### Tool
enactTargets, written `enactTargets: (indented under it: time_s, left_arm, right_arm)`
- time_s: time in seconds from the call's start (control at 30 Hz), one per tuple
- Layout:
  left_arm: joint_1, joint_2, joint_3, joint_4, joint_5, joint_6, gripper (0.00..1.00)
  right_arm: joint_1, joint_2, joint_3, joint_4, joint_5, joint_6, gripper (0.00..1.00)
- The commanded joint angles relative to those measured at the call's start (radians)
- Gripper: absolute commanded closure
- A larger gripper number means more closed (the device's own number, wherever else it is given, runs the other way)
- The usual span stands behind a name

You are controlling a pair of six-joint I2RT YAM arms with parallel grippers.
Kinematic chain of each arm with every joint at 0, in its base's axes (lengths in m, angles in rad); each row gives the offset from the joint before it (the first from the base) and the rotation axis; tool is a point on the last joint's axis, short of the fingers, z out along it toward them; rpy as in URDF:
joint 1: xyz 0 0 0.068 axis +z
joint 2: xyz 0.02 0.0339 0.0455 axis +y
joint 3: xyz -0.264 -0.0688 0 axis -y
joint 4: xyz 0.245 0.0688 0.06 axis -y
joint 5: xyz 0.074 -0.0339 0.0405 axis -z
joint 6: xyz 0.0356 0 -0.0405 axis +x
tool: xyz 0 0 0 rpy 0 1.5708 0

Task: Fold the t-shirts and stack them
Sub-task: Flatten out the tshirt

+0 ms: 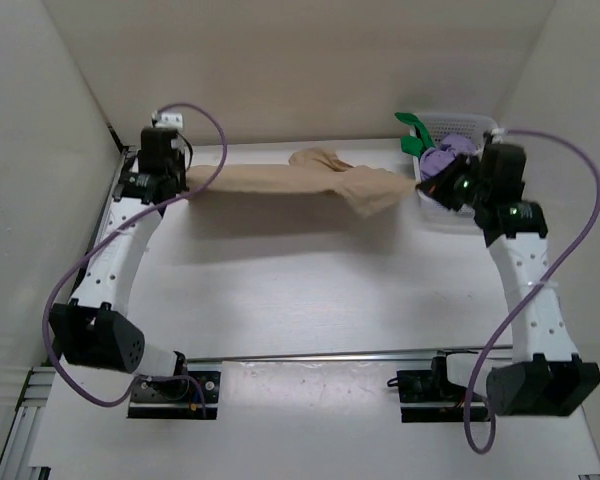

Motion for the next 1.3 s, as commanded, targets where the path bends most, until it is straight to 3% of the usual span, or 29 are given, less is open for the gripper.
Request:
enactTargets:
  time_s: [0.0,0.2,0.33,0.43,0.5,0.57,0.6,0.63,0.7,0.73,0.77,0.83,0.87,0.93,0.97,1.1,1.23,1.27]
  left_arm:
    - [0.002,-0.189,-0.271,-0.035,-0.017,0.000,0.90]
    - [0.013,-0.374,-0.709,-0.134,0.088,0.000,0.90]
    - [0.013,-0.384,-0.802,-0.134,0.122,0.000,0.90]
    - [0.013,-0.284,-0.724,-0.111,0.164,0.000,0.90]
    - [-0.011,-0.145,-0.633,-0.099,0.174,0.000,0.90]
    - [-0.039,-0.047,-0.436,-0.099,0.174,0.000,0.90]
    - [-0.050,-0.001,-0.353,-0.099,0.165,0.000,0.90]
    - [-0.059,0.079,-0.168,-0.099,0.165,0.000,0.90]
    - [-0.059,0.154,0.052,-0.099,0.179,0.000,0.90]
    - [-0.050,0.232,0.164,-0.099,0.179,0.000,0.90]
    - [-0.050,0.271,0.388,-0.099,0.170,0.000,0.90]
    - [-0.026,0.346,0.595,-0.084,0.120,0.000,0.90]
    - [-0.004,0.413,0.769,-0.064,0.095,0.000,0.90]
    - [0.005,0.457,0.881,-0.027,0.035,0.000,0.90]
    - [0.017,0.468,0.922,-0.012,0.035,0.000,0.90]
    - [0.017,0.407,0.814,0.007,0.047,0.000,0.90]
    - [-0.019,0.262,0.557,0.007,0.114,0.000,0.90]
    - [-0.019,0.233,0.504,0.007,0.127,0.000,0.90]
  right_arm:
    - [0.051,-0.135,-0.259,-0.035,-0.017,-0.010,1.00]
    - [0.244,-0.221,-0.578,-0.189,0.053,0.001,1.00]
    - [0.268,-0.162,-0.606,-0.183,0.024,0.010,1.00]
    - [0.229,-0.001,-0.486,-0.132,-0.003,-0.021,1.00]
    - [0.193,0.196,-0.262,-0.132,-0.031,-0.064,1.00]
    - [0.170,0.346,-0.043,-0.163,-0.059,-0.076,1.00]
    - [0.151,0.506,0.239,-0.211,-0.071,-0.090,1.00]
    - [0.140,0.589,0.406,-0.242,-0.082,-0.090,1.00]
    - [0.108,0.826,0.775,-0.333,-0.109,-0.027,1.00]
    - [0.091,0.887,1.102,-0.333,-0.131,0.012,1.00]
    - [0.075,0.927,1.197,-0.300,-0.157,0.066,1.00]
    - [0.022,0.899,1.181,-0.017,-0.207,0.245,1.00]
    - [0.009,0.849,1.006,0.106,-0.208,0.298,1.00]
    - [-0.001,0.704,0.874,0.363,-0.141,0.343,1.00]
    - [-0.001,0.660,0.874,0.365,-0.101,0.323,1.00]
    - [-0.001,0.615,0.934,0.310,-0.086,0.254,1.00]
    - [-0.001,0.525,0.801,0.232,-0.134,0.212,1.00]
    - [-0.001,0.467,0.700,0.204,-0.152,0.185,1.00]
